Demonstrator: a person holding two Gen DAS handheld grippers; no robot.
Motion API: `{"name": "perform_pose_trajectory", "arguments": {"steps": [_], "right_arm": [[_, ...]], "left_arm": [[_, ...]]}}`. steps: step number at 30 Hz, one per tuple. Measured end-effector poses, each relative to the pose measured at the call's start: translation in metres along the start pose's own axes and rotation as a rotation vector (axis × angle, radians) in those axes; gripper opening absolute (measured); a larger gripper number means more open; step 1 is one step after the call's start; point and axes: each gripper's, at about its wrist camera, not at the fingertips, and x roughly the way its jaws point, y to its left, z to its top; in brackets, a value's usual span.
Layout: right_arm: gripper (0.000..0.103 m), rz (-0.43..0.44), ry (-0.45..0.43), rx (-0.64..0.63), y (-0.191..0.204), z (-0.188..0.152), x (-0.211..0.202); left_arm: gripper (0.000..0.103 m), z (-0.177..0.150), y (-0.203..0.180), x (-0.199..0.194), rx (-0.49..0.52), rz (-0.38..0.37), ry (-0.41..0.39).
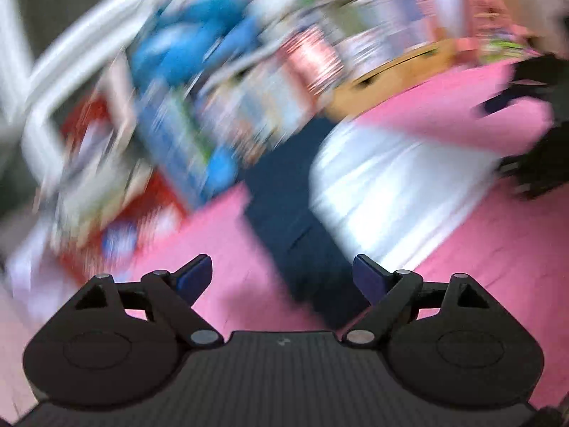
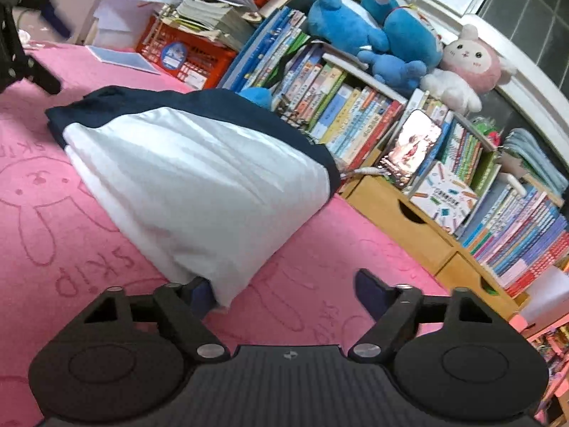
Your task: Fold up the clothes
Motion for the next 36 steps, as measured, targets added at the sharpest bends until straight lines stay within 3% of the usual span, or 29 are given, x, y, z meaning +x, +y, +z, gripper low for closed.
{"name": "perform_pose_trajectory", "arguments": {"steps": [1, 2, 3, 4, 5, 7, 13, 15, 17, 19, 23, 26, 28, 29, 30, 32, 34, 36], "right_arm": [[0.063, 0.015, 0.002, -0.001, 0.001, 0.0, -0.001], [0.06, 0.027, 0.005, -0.002, 0.001, 0.001, -0.002], [0.054, 0.033, 0.0, -0.002, 0.002, 0.001, -0.004], [0.049, 0.038, -0.007, -0.001, 0.002, 0.001, -0.006], [0.047, 0.036, -0.016, 0.001, 0.003, 0.002, -0.009], [0.04, 0.036, -0.032, 0.008, 0.003, 0.003, -0.015], [0.035, 0.072, -0.024, 0.048, -0.001, 0.003, -0.018], [0.035, 0.084, -0.022, 0.067, -0.003, 0.004, -0.018], [0.034, 0.093, -0.018, 0.08, -0.005, 0.004, -0.017], [0.034, 0.1, -0.014, 0.091, -0.006, 0.004, -0.016], [0.034, 0.114, -0.001, 0.117, -0.009, 0.003, -0.015], [0.035, 0.119, 0.006, 0.129, -0.01, 0.001, -0.015], [0.036, 0.126, 0.009, 0.141, -0.012, 0.0, -0.015], [0.036, 0.131, 0.01, 0.15, -0.013, 0.0, -0.014], [0.036, 0.132, 0.012, 0.159, -0.014, 0.0, -0.014], [0.036, 0.133, 0.016, 0.176, -0.017, -0.001, -0.013], [0.034, 0.142, 0.018, 0.182, -0.017, -0.001, -0.013], [0.027, 0.152, 0.026, 0.191, -0.016, 0.0, -0.012]], "left_arm": [[0.087, 0.008, -0.018, 0.001, 0.071, -0.018, -0.045], [0.078, 0.015, -0.036, 0.002, 0.142, -0.036, -0.09], [0.068, 0.02, -0.05, 0.008, 0.188, -0.061, -0.097], [0.048, 0.024, -0.064, 0.015, 0.233, -0.085, -0.104], [0.042, 0.028, -0.078, 0.022, 0.278, -0.11, -0.111], [0.042, 0.036, -0.099, 0.035, 0.336, -0.156, -0.125], [0.042, 0.053, -0.108, 0.051, 0.344, -0.246, -0.131], [0.029, 0.053, -0.11, 0.055, 0.363, -0.269, -0.123], [0.017, 0.05, -0.114, 0.058, 0.385, -0.256, -0.105], [0.015, 0.047, -0.117, 0.061, 0.406, -0.243, -0.087], [0.014, 0.03, -0.089, 0.063, 0.397, -0.205, 0.033], [0.014, -0.006, -0.052, 0.055, 0.39, -0.093, 0.144], [0.012, -0.032, -0.02, 0.048, 0.35, 0.007, 0.243], [0.004, -0.044, -0.003, 0.045, 0.309, 0.051, 0.321], [0.003, -0.058, 0.013, 0.04, 0.277, 0.1, 0.382], [0.005, -0.075, 0.034, 0.026, 0.228, 0.145, 0.438], [0.011, -0.073, 0.042, 0.012, 0.179, 0.153, 0.427], [0.012, -0.057, 0.033, -0.002, 0.178, 0.147, 0.359]]}}
